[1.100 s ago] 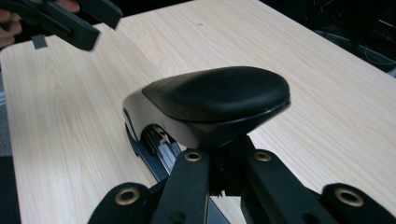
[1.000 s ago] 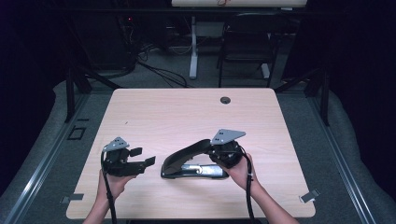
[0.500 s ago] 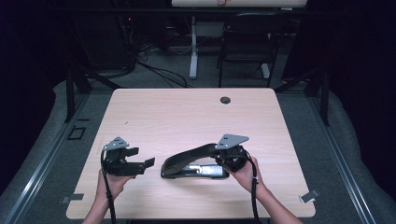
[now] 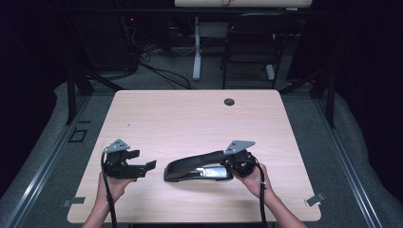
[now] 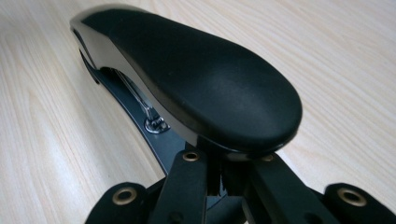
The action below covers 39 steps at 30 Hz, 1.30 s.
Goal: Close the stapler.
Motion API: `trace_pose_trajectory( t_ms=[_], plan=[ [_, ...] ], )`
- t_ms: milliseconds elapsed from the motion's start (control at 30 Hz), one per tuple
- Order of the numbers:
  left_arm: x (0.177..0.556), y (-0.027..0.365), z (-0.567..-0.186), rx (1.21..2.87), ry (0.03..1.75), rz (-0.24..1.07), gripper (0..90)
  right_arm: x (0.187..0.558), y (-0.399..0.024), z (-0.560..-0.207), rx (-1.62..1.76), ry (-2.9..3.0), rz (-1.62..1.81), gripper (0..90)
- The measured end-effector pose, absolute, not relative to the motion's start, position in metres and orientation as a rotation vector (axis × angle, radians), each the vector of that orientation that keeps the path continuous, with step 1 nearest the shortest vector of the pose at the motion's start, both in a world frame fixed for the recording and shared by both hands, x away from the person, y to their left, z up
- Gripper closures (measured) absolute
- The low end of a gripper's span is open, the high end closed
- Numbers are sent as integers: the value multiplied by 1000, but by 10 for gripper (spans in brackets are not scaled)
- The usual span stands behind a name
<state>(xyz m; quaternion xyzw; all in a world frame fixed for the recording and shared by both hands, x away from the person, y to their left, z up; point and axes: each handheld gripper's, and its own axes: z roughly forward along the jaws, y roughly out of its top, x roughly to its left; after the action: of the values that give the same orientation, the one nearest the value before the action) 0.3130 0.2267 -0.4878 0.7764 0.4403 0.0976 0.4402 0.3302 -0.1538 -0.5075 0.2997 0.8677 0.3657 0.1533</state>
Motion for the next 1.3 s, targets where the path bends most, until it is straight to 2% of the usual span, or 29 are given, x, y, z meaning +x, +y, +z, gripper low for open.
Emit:
trace_pose_trajectory(
  t_ms=[633,833,1133,1300],
  plan=[
    [312,228,-487,1925,1100,253,141,346,-163,-526,945,2683,860,879],
    [312,228,-487,1927,1096,251,139,347,-172,-511,961,2602,747,893],
    [313,226,-487,1937,1090,240,137,328,-176,-467,918,2478,985,887],
    [313,226,-488,1936,1091,240,136,324,-165,-466,854,2551,968,886]
  ],
)
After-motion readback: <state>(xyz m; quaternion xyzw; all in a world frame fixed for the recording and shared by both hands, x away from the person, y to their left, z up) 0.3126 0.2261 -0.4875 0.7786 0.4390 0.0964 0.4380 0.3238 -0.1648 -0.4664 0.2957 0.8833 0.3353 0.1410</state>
